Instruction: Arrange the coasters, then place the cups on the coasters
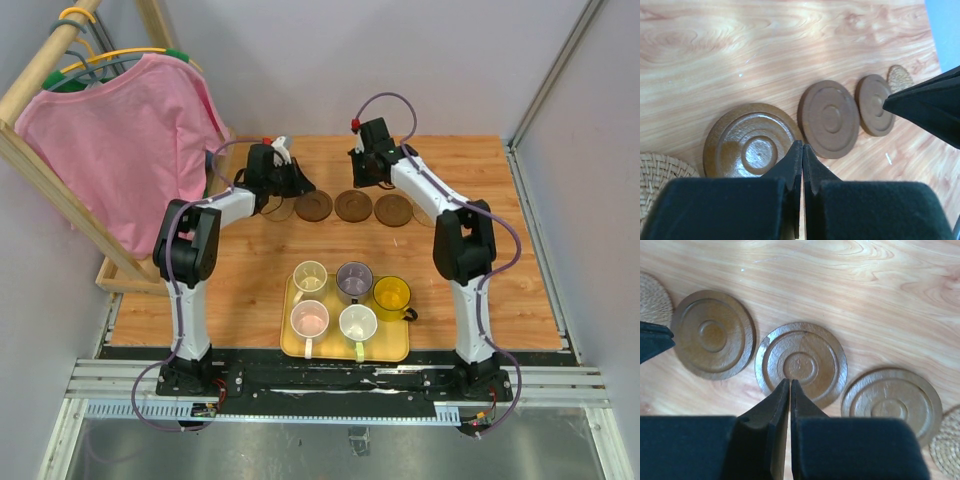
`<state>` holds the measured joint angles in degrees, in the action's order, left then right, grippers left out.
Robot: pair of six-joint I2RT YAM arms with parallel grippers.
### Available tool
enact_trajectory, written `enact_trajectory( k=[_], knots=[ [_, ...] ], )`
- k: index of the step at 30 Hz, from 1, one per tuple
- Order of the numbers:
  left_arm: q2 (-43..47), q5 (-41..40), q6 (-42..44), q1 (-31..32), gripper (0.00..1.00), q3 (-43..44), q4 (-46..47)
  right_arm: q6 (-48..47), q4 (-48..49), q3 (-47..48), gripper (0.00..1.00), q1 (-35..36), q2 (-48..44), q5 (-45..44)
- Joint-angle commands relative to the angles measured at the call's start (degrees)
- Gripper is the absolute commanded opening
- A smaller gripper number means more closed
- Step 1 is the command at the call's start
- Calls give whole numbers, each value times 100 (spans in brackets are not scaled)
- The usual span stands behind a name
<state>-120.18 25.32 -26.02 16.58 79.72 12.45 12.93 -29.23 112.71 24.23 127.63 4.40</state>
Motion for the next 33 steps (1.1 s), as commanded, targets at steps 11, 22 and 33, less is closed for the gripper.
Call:
enact_trajectory(
  k=[11, 22, 33],
  knots=[
    [1735, -567, 102, -226, 1, -1685, 256, 235, 642, -2905, 4, -514, -2307, -515],
    [2161, -819, 80, -243, 1, -2458, 540, 457, 744, -3817, 4, -832, -2573, -632],
    [2206, -1039, 104, -287, 0, -2701, 484, 528, 814, -3773, 2, -905, -2008, -415]
  ],
)
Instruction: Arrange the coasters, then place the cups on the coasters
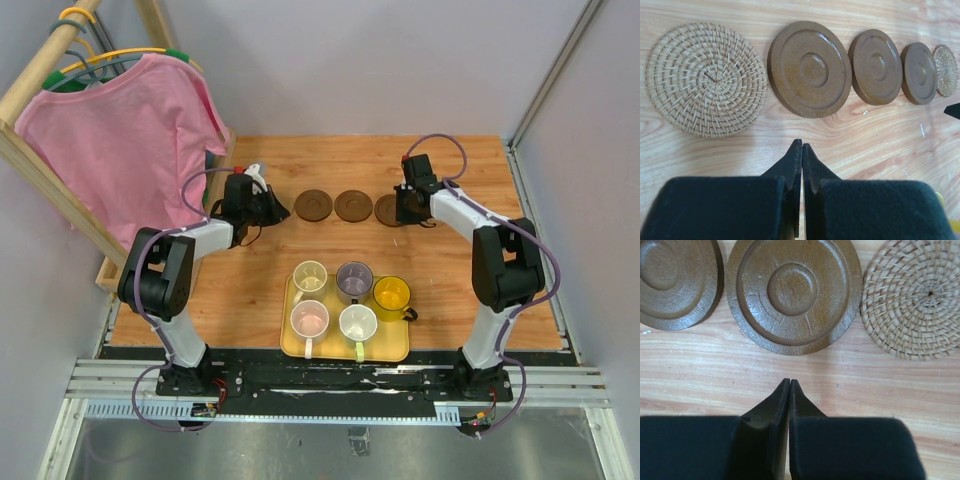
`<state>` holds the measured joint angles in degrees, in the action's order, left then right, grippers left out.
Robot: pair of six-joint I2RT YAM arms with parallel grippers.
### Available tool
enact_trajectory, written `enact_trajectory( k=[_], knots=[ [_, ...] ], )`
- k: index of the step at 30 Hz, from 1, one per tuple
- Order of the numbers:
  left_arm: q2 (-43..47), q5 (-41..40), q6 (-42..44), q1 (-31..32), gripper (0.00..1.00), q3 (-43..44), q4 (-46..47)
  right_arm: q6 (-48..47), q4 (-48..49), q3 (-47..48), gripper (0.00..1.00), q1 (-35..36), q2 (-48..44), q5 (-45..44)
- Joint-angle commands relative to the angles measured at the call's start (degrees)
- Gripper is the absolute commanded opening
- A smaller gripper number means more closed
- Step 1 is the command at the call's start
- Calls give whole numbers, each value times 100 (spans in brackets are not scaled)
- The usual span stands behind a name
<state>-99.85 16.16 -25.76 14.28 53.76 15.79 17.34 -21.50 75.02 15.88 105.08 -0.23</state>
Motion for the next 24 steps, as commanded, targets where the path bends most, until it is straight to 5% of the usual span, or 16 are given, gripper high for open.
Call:
enact_trajectory(
  k=[1, 24],
  knots=[
    [177, -142, 75, -64, 0, -122, 156, 90, 44, 6, 2, -74, 290, 57],
    [159, -182, 49, -119, 0, -243, 199, 310, 73, -195, 1, -79, 605, 102]
  ],
)
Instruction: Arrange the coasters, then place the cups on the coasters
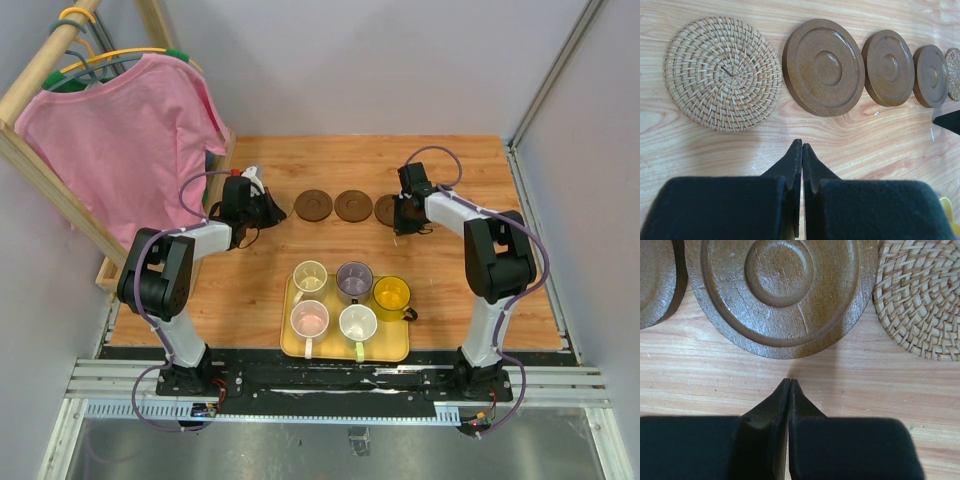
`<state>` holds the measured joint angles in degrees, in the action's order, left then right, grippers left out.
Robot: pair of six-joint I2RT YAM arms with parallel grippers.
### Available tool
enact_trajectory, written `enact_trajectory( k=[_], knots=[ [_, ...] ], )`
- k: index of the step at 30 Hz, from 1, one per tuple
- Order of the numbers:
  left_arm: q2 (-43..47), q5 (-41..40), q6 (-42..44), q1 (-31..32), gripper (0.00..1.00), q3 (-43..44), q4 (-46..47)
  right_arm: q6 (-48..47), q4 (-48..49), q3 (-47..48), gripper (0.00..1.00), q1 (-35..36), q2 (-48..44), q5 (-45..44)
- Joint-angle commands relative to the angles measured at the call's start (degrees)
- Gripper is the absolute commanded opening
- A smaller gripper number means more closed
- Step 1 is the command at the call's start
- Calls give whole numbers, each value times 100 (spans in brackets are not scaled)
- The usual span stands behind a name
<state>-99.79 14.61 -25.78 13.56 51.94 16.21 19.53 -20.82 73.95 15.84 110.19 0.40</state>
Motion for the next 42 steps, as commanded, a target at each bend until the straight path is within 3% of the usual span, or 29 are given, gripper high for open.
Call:
enact_trajectory(
  k=[1, 28, 42],
  knots=[
    [142, -17, 43, -49, 1, -61, 159, 96, 3, -93, 1, -81, 105, 36],
    [20, 61, 38, -57, 1, -83, 172, 101, 5, 348, 1, -173, 710, -64],
    [83, 84, 29, -55, 1, -132, 202, 170, -183, -267, 1, -173, -232, -261]
  ],
)
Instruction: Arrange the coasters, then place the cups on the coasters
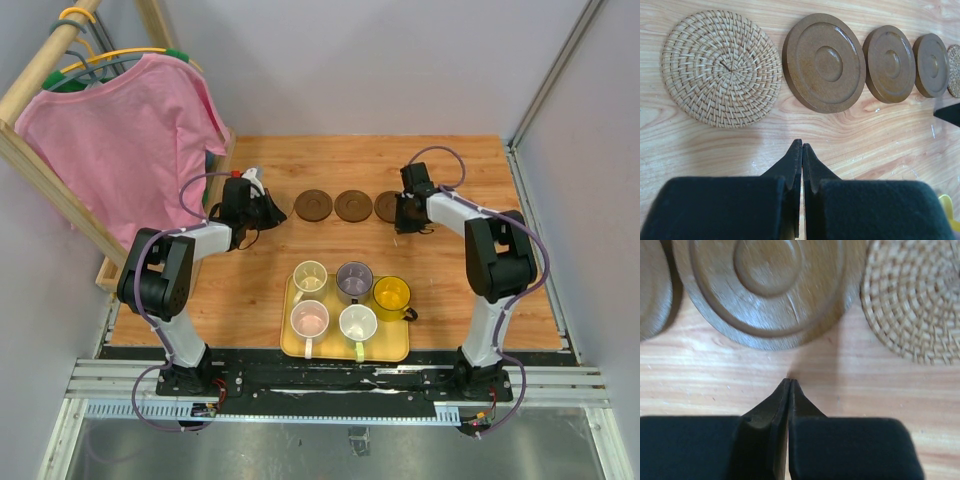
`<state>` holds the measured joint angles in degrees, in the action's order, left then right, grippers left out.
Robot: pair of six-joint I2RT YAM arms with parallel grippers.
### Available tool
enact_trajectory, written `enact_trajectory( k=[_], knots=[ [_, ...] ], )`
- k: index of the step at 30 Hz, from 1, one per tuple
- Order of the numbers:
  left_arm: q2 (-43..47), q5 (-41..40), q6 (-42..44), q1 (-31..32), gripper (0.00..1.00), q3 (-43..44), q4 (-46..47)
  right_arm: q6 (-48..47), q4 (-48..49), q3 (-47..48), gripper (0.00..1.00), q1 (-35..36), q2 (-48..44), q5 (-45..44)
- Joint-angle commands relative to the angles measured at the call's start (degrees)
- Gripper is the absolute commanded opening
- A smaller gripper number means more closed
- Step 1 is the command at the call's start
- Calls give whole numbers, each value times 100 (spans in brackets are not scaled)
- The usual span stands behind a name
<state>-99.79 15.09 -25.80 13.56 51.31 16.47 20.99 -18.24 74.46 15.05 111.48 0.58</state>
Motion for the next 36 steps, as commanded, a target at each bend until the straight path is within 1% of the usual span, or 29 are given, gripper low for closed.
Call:
enact_trajectory(
  k=[1, 7, 13, 23, 31, 36],
  knots=[
    [100, 23, 39, -55, 1, -68, 168, 20, -476, -380, 1, -97, -472, -343],
    [180, -3, 49, -57, 0, -111, 169, 37, -692, -636, 2, -285, -916, -753],
    [205, -61, 47, -60, 1, -165, 197, 144, -686, -851, 1, -720, -912, -682],
    [59, -73, 48, -91, 1, -112, 200, 156, -518, -817, 1, -998, -539, -563],
    [34, -128, 98, -117, 1, -104, 137, 199, -363, -507, 1, -1039, -197, -217],
    [13, -98, 79, -139, 1, -85, 149, 180, -380, -141, 1, -1039, 101, -134]
  ],
)
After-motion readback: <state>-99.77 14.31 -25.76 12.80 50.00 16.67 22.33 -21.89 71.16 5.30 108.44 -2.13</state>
